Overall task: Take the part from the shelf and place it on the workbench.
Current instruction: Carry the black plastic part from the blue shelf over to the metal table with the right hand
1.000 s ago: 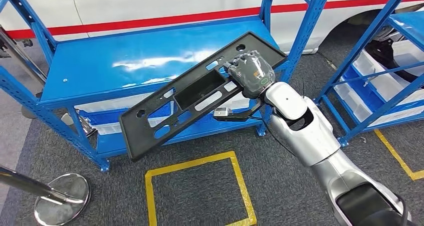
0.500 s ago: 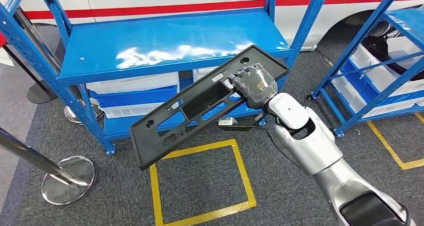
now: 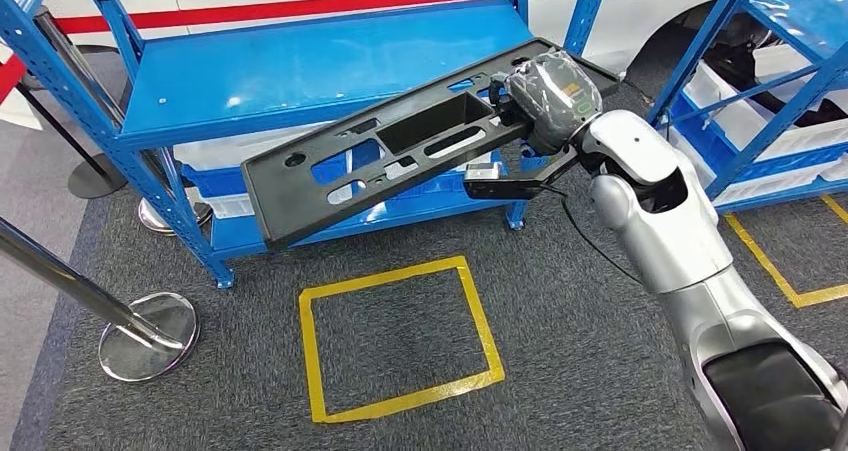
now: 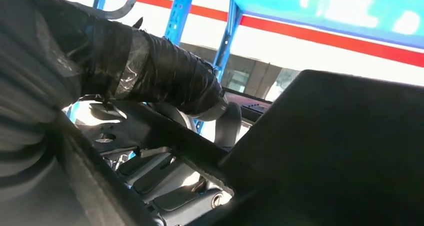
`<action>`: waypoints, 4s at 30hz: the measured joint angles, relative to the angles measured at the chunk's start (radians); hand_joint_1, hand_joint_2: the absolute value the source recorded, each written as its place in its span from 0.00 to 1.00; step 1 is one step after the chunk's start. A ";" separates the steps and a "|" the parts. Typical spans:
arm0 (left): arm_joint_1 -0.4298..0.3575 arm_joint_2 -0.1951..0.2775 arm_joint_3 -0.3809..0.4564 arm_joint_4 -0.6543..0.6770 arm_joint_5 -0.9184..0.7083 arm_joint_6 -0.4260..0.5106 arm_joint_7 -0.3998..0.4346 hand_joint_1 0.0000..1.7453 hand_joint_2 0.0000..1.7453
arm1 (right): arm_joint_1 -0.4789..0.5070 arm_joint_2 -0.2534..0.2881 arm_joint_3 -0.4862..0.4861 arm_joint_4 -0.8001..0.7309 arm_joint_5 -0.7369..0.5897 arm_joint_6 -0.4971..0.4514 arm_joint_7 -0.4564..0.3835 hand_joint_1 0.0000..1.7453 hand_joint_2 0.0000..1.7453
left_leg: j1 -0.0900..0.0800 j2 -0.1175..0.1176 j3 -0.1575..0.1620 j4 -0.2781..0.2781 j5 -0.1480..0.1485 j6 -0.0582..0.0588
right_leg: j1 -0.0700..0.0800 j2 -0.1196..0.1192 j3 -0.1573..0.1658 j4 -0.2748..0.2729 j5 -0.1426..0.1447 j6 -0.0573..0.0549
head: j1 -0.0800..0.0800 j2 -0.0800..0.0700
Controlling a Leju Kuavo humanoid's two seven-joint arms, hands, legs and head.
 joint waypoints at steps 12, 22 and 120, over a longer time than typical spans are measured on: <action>-0.004 0.006 0.000 0.000 0.000 -0.005 -0.001 0.00 1.00 | -0.014 -0.025 -0.009 -0.002 -0.048 0.016 0.007 1.00 1.00 | -0.001 0.002 0.206 -0.255 0.068 0.049 | -0.005 0.000 -0.147 0.105 0.002 0.057 | 0.002 0.000; -0.006 0.008 0.000 0.000 0.006 -0.012 -0.012 0.00 1.00 | -0.109 -0.052 0.015 0.017 -0.075 0.028 0.038 1.00 1.00 | -0.003 0.004 0.080 -0.237 0.168 0.033 | 0.006 0.009 0.046 0.063 -0.074 0.042 | 0.002 0.000; -0.001 -0.004 -0.002 0.000 -0.010 0.000 -0.054 0.00 1.00 | 0.044 -0.260 -0.189 -0.034 0.075 -0.031 0.090 1.00 1.00 | 0.005 0.034 0.136 -0.117 -0.023 0.003 | -0.004 0.008 -0.057 0.029 0.017 0.018 | 0.012 0.000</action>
